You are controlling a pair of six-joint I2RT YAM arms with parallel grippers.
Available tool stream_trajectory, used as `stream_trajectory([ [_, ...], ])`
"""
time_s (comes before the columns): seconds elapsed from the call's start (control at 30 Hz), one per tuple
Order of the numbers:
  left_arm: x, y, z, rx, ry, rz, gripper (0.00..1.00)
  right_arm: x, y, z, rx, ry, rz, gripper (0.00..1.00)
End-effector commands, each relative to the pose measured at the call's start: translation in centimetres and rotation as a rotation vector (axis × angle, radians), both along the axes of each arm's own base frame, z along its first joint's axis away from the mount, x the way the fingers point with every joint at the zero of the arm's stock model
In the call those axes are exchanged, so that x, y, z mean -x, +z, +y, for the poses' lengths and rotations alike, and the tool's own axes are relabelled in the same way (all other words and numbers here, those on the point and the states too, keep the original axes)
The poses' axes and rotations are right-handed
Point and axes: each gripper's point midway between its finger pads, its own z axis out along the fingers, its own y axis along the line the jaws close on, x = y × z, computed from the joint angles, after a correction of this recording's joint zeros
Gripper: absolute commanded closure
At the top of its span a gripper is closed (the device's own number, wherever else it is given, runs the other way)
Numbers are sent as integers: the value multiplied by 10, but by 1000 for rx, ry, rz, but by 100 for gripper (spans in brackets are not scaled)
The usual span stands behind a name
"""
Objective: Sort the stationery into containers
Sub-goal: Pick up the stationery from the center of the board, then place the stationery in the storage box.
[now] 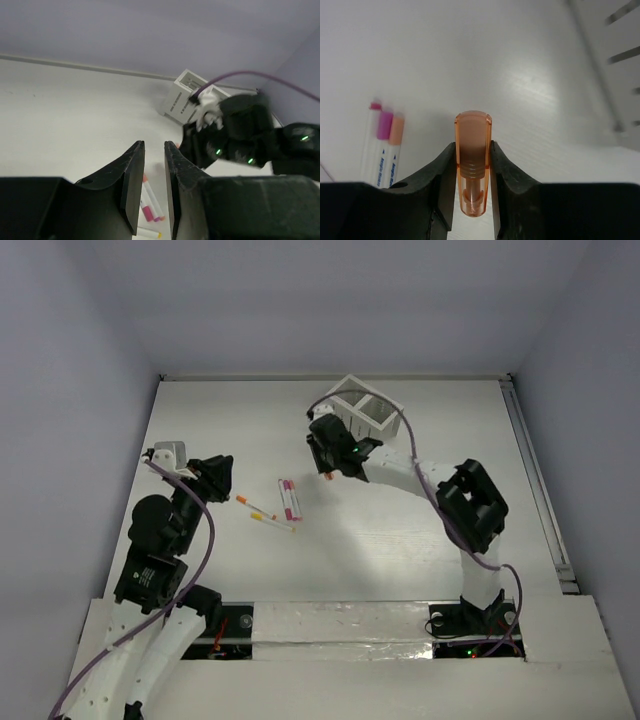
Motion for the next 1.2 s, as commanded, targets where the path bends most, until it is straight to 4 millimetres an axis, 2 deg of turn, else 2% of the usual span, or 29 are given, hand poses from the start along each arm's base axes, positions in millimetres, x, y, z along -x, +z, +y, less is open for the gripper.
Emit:
stream_trajectory([
  [0.0,-7,1,-4,14,-3,15,80,-60,143,-30,-167,-119,-294,96],
  [0.03,-12,-4,-7,8,-9,39,80,-75,153,-52,-168,-163,-313,96],
  [0.1,-16,-11,-16,6,-47,70,79,-90,179,-73,-202,-201,-369,96],
  [0.13,-23,-18,-22,-7,-61,111,79,-102,182,-95,-195,-246,-381,96],
  [0.2,-27,-27,-37,-16,-128,164,79,-116,194,-115,-191,-285,-420,96],
  [0.27,-38,-40,-42,-34,-135,236,79,-131,198,-140,-185,-325,-439,95],
  [0.4,-52,-48,-54,-3,-154,301,80,-149,202,-163,-206,-346,-447,95],
  [0.5,-67,-67,-56,43,-110,370,80,-154,191,-164,-220,-333,-418,95],
  [0.67,-76,-123,-80,63,-67,506,79,-157,169,-159,-217,-320,-377,94],
  [0.73,-79,-144,-84,37,-39,547,77,-156,165,-155,-230,-304,-368,93],
  [0.87,-81,-171,-90,17,-5,579,66,-155,155,-156,-223,-306,-362,92],
  [0.97,-84,-189,-88,2,24,608,61,-155,149,-154,-220,-297,-346,85],
  [1.0,-87,-191,-86,-4,38,607,59,-155,147,-155,-216,-300,-342,78],
  [1.17,-95,-209,-84,-37,82,619,59,-152,144,-152,-229,-288,-328,66],
])
